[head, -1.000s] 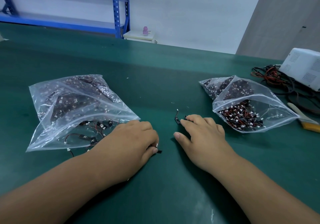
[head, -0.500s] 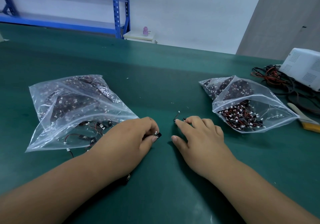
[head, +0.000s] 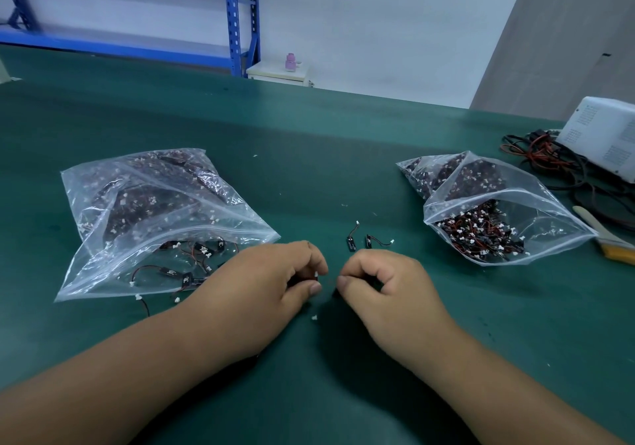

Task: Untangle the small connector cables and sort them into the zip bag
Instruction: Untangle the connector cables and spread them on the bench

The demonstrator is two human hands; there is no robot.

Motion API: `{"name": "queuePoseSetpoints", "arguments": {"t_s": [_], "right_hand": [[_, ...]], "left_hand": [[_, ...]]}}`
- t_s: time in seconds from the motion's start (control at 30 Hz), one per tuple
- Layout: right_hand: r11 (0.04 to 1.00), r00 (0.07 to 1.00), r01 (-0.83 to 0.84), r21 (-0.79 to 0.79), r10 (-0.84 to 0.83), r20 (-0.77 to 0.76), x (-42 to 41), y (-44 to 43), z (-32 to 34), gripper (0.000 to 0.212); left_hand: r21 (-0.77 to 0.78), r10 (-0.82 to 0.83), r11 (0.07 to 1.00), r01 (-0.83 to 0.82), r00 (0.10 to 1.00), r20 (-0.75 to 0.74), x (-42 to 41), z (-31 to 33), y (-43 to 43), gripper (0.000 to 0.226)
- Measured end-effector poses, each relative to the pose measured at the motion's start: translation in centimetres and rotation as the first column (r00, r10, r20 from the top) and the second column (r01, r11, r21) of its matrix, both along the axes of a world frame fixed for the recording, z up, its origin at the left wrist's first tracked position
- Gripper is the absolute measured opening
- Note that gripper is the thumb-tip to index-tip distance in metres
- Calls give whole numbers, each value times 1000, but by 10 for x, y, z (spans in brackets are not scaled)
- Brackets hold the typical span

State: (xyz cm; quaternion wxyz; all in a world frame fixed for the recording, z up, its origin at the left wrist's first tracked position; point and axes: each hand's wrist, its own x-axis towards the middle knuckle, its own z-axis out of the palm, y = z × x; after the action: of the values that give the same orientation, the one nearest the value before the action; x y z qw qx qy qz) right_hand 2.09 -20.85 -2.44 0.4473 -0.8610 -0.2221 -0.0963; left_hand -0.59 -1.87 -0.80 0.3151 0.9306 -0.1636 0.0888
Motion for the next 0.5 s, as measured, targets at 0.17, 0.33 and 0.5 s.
{"name": "queuePoseSetpoints", "arguments": {"t_s": [0.17,0.33,0.5], "right_hand": [[975,970,221,-28,-223,-99,18,-25,-2,14],[954,953,293,57,-287,-101,29,-35,0,19],[950,973,229,214,-216,-84,27,-30,5,23]], "left_hand": [[27,36,999,-35,999,-19,1,-1,4,17],[63,38,997,-38,999,-2,0,-1,4,9],[84,9,996,-15,998,62,-2,2,4,8]]}}
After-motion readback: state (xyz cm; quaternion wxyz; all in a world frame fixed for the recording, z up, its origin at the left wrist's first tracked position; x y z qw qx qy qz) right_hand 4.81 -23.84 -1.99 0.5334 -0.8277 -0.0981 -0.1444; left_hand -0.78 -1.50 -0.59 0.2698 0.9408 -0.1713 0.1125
